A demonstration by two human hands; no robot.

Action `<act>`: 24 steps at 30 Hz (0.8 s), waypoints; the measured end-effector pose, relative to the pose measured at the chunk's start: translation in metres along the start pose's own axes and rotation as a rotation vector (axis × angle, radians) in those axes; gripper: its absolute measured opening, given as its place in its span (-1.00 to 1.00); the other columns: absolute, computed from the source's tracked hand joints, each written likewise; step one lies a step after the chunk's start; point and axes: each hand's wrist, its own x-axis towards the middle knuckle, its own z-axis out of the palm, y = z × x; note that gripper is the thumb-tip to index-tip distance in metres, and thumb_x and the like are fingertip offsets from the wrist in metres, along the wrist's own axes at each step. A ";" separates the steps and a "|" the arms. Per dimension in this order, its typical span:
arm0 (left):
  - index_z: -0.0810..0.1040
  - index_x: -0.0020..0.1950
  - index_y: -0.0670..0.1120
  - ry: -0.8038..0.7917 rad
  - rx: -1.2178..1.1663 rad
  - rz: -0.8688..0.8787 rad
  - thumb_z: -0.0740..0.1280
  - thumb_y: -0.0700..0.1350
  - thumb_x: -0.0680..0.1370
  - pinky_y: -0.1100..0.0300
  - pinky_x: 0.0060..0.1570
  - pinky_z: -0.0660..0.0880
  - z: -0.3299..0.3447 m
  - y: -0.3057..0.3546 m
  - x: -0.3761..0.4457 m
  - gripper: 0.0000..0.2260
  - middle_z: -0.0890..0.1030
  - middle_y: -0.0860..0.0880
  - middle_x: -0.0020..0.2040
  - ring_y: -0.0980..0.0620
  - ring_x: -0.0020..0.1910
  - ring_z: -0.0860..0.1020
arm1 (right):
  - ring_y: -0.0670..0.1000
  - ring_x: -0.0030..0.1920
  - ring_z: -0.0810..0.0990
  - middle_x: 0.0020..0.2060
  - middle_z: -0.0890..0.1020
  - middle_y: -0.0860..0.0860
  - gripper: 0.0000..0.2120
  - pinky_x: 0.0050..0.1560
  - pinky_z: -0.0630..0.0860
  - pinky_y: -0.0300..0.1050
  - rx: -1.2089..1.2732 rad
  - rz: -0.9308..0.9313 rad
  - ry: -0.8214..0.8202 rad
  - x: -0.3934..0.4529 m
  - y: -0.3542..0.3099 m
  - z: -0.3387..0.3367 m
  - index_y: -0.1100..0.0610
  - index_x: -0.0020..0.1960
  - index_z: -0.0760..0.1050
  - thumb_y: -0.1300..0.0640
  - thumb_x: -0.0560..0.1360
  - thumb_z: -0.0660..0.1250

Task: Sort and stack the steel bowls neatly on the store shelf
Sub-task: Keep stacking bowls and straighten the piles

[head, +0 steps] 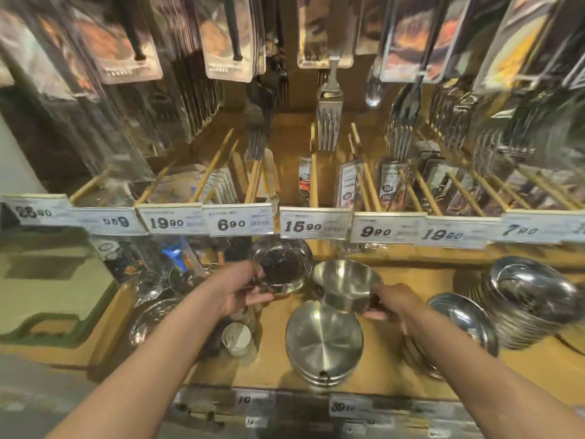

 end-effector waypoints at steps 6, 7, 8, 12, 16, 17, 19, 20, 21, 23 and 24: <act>0.45 0.09 -0.24 -0.014 0.020 0.023 0.20 -0.34 0.62 0.10 -0.43 0.66 0.008 0.000 -0.002 -0.91 0.49 -0.19 -0.01 0.04 -0.32 0.46 | 0.07 -0.46 0.69 -0.40 0.70 0.20 -0.76 -0.51 0.59 -0.22 -0.012 -0.022 -0.007 -0.035 0.013 0.007 0.41 -0.08 0.57 0.21 0.61 0.36; 0.45 0.11 -0.23 -0.010 0.022 0.025 0.21 -0.34 0.62 0.10 -0.45 0.66 0.009 0.000 -0.003 -0.90 0.48 -0.20 0.03 0.04 -0.30 0.47 | 0.08 -0.44 0.70 -0.39 0.70 0.21 -0.76 -0.49 0.62 -0.19 -0.001 -0.021 -0.011 -0.038 0.016 0.008 0.42 -0.07 0.57 0.21 0.60 0.36; 0.45 0.14 -0.23 -0.004 0.020 0.027 0.21 -0.34 0.62 0.10 -0.48 0.65 0.009 -0.001 -0.003 -0.88 0.48 -0.21 0.09 0.03 -0.28 0.48 | 0.08 -0.43 0.70 -0.38 0.69 0.21 -0.76 -0.44 0.66 -0.15 0.009 -0.023 -0.015 -0.042 0.018 0.009 0.43 -0.05 0.57 0.21 0.60 0.37; 0.40 0.37 -0.20 0.014 0.032 0.025 0.22 -0.32 0.63 0.15 -0.55 0.61 0.012 -0.009 -0.009 -0.70 0.51 -0.23 0.24 0.01 -0.25 0.52 | 0.12 -0.34 0.70 -0.29 0.67 0.25 -0.76 -0.27 0.70 -0.04 -0.005 -0.062 -0.038 -0.051 0.032 0.009 0.46 0.00 0.58 0.23 0.59 0.36; 0.37 0.40 -0.18 0.010 0.032 0.033 0.20 -0.32 0.64 0.15 -0.54 0.61 0.013 -0.016 -0.016 -0.68 0.50 -0.28 0.32 -0.01 -0.19 0.53 | 0.06 -0.34 0.72 -0.27 0.71 0.19 -0.89 -0.38 0.68 -0.14 -0.052 -0.122 -0.106 -0.061 0.045 0.004 0.31 0.01 0.61 0.29 0.59 0.33; 0.36 0.40 -0.18 0.009 0.028 0.033 0.20 -0.32 0.64 0.15 -0.54 0.61 0.013 -0.018 -0.019 -0.67 0.50 -0.28 0.32 -0.02 -0.16 0.53 | 0.02 -0.36 0.71 -0.31 0.70 0.15 -0.89 -0.38 0.67 -0.15 -0.085 -0.136 -0.117 -0.063 0.047 0.004 0.27 0.02 0.61 0.29 0.59 0.32; 0.36 0.41 -0.19 0.011 0.025 0.037 0.20 -0.34 0.63 0.13 -0.51 0.63 0.013 -0.022 -0.025 -0.66 0.49 -0.26 0.29 -0.02 -0.17 0.53 | -0.01 -0.36 0.71 -0.29 0.69 0.11 -0.87 -0.27 0.72 -0.07 -0.166 -0.158 -0.103 -0.064 0.047 0.003 0.20 0.04 0.62 0.29 0.59 0.29; 0.36 0.41 -0.19 0.011 0.025 0.042 0.20 -0.34 0.63 0.12 -0.49 0.64 0.012 -0.023 -0.027 -0.66 0.48 -0.26 0.30 -0.01 -0.21 0.53 | 0.00 -0.34 0.71 -0.25 0.69 0.12 -0.85 -0.21 0.72 -0.02 -0.217 -0.170 -0.087 -0.064 0.047 0.003 0.18 0.05 0.62 0.29 0.59 0.28; 0.36 0.41 -0.19 0.007 0.026 0.045 0.20 -0.35 0.62 0.11 -0.47 0.65 0.011 -0.025 -0.029 -0.65 0.47 -0.26 0.32 0.00 -0.24 0.52 | 0.04 -0.30 0.71 -0.21 0.70 0.14 -0.84 -0.19 0.72 -0.01 -0.271 -0.185 -0.066 -0.064 0.045 0.003 0.18 0.08 0.62 0.28 0.59 0.28; 0.36 0.39 -0.19 -0.010 0.027 0.046 0.19 -0.36 0.62 0.12 -0.45 0.65 0.010 -0.026 -0.033 -0.66 0.46 -0.26 0.32 0.01 -0.27 0.51 | 0.16 -0.21 0.74 -0.16 0.71 0.16 -0.81 -0.18 0.72 0.03 -0.357 -0.221 -0.016 -0.062 0.042 0.003 0.14 0.14 0.59 0.28 0.58 0.29; 0.36 0.38 -0.19 -0.015 0.022 0.046 0.18 -0.37 0.62 0.12 -0.45 0.65 0.008 -0.028 -0.035 -0.67 0.47 -0.25 0.27 0.01 -0.28 0.50 | 0.21 -0.17 0.74 -0.17 0.70 0.15 -0.82 -0.16 0.72 0.08 -0.383 -0.236 0.014 -0.061 0.041 0.004 0.11 0.13 0.56 0.28 0.57 0.30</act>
